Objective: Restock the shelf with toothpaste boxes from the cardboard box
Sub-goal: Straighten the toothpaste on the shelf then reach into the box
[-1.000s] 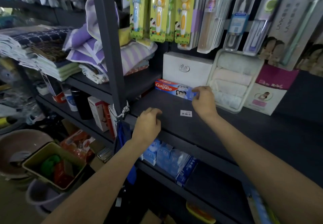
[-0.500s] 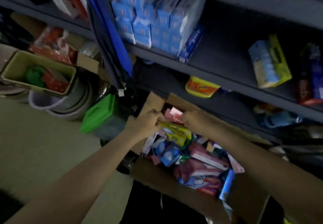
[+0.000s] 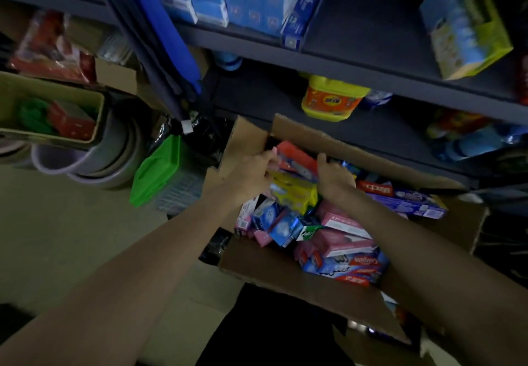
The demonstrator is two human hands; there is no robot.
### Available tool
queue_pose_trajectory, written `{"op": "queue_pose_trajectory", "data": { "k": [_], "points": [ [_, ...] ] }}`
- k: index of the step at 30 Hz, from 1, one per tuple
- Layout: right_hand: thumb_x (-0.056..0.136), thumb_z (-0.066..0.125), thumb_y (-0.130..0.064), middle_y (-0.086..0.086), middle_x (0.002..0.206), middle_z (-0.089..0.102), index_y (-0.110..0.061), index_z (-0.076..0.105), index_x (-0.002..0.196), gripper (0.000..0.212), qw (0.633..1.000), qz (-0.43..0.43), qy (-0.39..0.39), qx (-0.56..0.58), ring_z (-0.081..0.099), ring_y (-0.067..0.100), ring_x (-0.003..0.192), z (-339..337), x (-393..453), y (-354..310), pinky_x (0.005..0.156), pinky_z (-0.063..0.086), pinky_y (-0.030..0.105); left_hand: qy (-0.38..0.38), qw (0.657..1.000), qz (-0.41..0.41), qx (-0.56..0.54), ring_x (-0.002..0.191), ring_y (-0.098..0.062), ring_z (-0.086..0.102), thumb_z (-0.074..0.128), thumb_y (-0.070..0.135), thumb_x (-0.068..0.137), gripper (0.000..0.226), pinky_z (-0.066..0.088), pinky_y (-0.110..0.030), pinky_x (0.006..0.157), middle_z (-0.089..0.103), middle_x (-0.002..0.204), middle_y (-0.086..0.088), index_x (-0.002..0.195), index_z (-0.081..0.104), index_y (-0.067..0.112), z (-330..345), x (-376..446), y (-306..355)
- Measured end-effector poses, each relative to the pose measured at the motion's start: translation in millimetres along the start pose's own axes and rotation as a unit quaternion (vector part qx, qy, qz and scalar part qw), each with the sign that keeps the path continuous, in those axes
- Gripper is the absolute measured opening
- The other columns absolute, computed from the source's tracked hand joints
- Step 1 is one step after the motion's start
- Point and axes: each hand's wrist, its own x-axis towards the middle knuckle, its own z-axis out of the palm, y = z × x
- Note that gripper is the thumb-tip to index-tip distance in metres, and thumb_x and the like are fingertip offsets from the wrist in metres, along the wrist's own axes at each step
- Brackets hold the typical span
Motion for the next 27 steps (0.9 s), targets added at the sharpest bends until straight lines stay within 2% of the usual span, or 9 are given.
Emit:
{"op": "queue_pose_trajectory", "data": {
  "k": [6,10,12,14,17,19,23,25,27],
  "points": [
    [0.082,0.067,-0.009,0.004,0.105,0.056,-0.015,0.056,0.103,0.024,0.959,-0.128,-0.123,0.221,0.051,0.016,0.091,-115,-42,13,0.071,0.04,0.023,-0.075,0.986,0.088,0.123,0.131,-0.029,0.032,0.063,0.026,0.084,0.066,0.032,-0.041,0.106,0.036,0.144,-0.001,0.142,0.031,0.026,-67,11,27],
    [0.084,0.066,-0.007,0.011,0.102,0.06,-0.022,0.055,0.09,0.019,0.935,-0.175,-0.16,0.265,0.053,0.017,0.09,-196,-85,4,0.08,0.04,0.031,-0.162,0.977,0.113,0.074,0.109,-0.018,0.055,0.071,0.019,0.079,0.051,0.047,-0.025,0.088,0.059,0.125,-0.006,0.127,0.053,0.012,-138,1,49],
    [0.084,0.067,-0.013,0.005,0.092,0.06,-0.021,0.057,0.093,0.015,0.932,-0.179,-0.131,0.287,0.056,0.013,0.081,-229,-105,0,0.071,0.043,0.027,-0.189,0.976,0.11,0.018,0.091,-0.011,0.055,0.071,0.009,0.078,0.047,0.044,-0.005,0.067,0.061,0.117,-0.009,0.122,0.054,0.003,-172,-12,59],
    [0.087,0.064,-0.019,0.001,0.084,0.059,-0.02,0.058,0.094,0.009,0.91,-0.174,-0.077,0.369,0.056,0.007,0.069,-258,-124,-6,0.06,0.045,0.019,-0.171,0.979,0.108,-0.023,0.078,-0.005,0.051,0.069,0.004,0.079,0.044,0.041,-0.002,0.059,0.059,0.108,-0.008,0.119,0.052,0.0,-202,-26,65],
    [0.092,0.049,-0.039,0.007,0.089,0.065,-0.017,0.062,0.096,0.026,0.859,-0.158,-0.072,0.482,0.064,0.016,0.073,-295,-141,-14,0.064,0.053,0.026,-0.033,0.99,0.132,-0.041,0.074,-0.007,0.05,0.074,0.01,0.075,0.037,0.04,-0.006,0.063,0.058,0.096,0.0,0.107,0.054,0.011,-241,-45,66],
    [0.095,0.041,-0.045,0.013,0.091,0.068,-0.012,0.062,0.105,0.04,0.869,-0.139,-0.075,0.47,0.068,0.018,0.064,-315,-150,-20,0.053,0.053,0.021,0.134,0.973,0.183,0.048,0.083,-0.015,0.052,0.077,0.016,0.071,0.038,0.038,-0.02,0.07,0.057,0.096,-0.002,0.101,0.054,0.013,-262,-55,66],
    [0.092,0.055,-0.013,0.01,0.086,0.064,-0.004,0.057,0.105,0.016,0.823,-0.221,-0.014,0.523,0.067,0.015,0.062,-345,-164,-38,0.052,0.054,0.019,0.42,0.829,0.225,0.294,0.082,-0.024,0.047,0.081,0.025,0.042,0.061,0.039,-0.032,0.065,0.054,0.087,-0.005,0.089,0.041,0.02,-292,-68,69],
    [0.084,0.061,0.004,0.007,0.089,0.063,-0.008,0.057,0.098,0.019,0.792,-0.267,0.053,0.547,0.066,0.016,0.072,-359,-165,-43,0.061,0.058,0.024,0.461,0.817,0.215,0.272,0.087,-0.024,0.039,0.082,0.025,0.043,0.065,0.043,-0.036,0.068,0.055,0.094,-0.008,0.093,0.041,0.021,-304,-72,71],
    [0.078,0.066,0.008,0.002,0.092,0.061,-0.014,0.058,0.091,0.027,0.818,-0.287,0.152,0.476,0.06,0.01,0.08,-371,-164,-43,0.067,0.055,0.017,0.456,0.848,0.181,0.2,0.104,-0.029,0.04,0.084,0.029,0.054,0.072,0.043,-0.046,0.083,0.051,0.119,-0.01,0.112,0.042,0.024,-315,-71,72]
  ]
}}
